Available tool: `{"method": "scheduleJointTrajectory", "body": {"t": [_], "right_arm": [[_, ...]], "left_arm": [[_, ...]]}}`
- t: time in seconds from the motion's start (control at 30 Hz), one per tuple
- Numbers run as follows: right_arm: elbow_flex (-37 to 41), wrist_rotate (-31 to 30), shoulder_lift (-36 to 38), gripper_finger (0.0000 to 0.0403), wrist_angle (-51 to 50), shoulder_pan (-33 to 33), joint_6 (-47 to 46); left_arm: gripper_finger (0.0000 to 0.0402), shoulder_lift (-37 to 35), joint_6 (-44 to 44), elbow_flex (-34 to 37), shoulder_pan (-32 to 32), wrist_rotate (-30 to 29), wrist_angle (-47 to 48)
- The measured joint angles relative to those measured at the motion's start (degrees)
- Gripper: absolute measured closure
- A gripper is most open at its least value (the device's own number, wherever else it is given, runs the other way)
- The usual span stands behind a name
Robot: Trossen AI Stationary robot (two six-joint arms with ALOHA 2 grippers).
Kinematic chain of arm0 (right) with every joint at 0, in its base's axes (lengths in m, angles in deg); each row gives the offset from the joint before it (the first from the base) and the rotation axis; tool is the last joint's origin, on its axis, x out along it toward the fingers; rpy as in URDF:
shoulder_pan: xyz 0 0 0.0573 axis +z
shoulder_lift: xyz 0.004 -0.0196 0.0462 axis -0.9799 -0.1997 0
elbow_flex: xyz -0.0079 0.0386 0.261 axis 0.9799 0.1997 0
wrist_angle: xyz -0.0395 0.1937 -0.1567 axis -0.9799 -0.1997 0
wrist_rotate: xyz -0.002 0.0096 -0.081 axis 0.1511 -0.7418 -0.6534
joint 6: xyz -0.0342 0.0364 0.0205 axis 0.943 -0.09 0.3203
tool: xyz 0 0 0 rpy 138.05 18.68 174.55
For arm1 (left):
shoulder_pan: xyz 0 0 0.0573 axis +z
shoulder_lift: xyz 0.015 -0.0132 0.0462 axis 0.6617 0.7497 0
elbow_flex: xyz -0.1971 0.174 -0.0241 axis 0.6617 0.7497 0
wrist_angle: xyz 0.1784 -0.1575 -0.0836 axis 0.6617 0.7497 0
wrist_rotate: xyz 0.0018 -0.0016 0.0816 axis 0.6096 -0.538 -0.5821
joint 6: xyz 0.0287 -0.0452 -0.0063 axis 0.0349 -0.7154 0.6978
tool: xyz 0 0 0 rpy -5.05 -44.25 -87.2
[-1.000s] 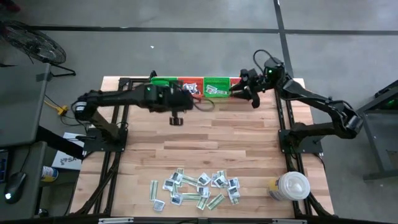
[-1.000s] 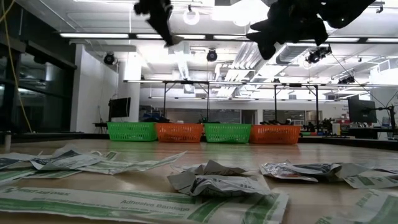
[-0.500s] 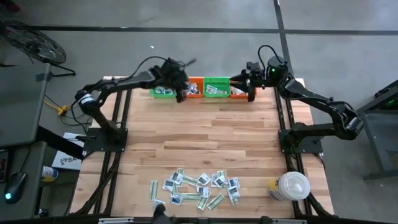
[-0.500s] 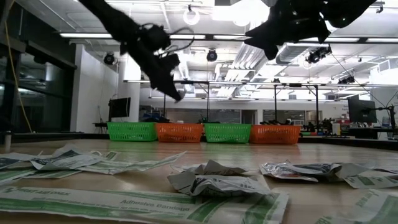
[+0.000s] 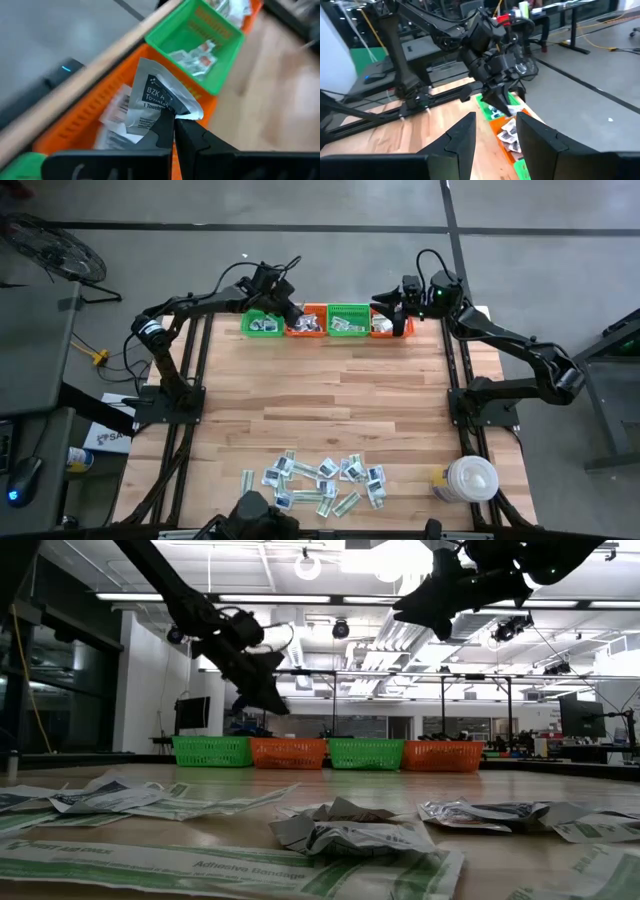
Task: Pick & Place First Aid Supplies
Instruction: Put the gray towelette pack in the left orange bin
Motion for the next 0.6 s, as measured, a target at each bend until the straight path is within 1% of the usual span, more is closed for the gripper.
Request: {"method": "scheduleJointTrajectory", "body": {"t": [0.07,0.17,0.3,0.4,0.53,0.6], "right_arm": [[0.00,-1.27,0.00,0.0269,0.00,0.02,0.00],[0.00,-2.72,0.00,0.0270,-0.04,0.02,-0.02],[0.00,-3.93,0.00,0.0269,-0.22,0.02,-0.04],[0.00,-5.00,0.00,0.0270,-1.11,0.02,-0.02],[-0.02,-4.76,0.00,0.0270,-3.51,0.02,-0.01],[-0.02,-4.65,-0.02,0.0270,-4.14,0.04,0.00]], "left_arm": [[0.0401,1.03,-3.36,0.00,0.41,1.97,0.08],[0.0401,1.97,-5.11,0.00,0.26,1.17,0.15],[0.0392,3.09,-6.11,0.00,0.26,2.43,0.13],[0.0364,3.09,-3.81,0.00,0.26,3.84,-0.72],[0.0308,3.08,-2.28,-0.21,0.44,4.38,-0.75],[0.0279,3.08,-1.49,-0.90,1.12,6.50,-0.41]]}}
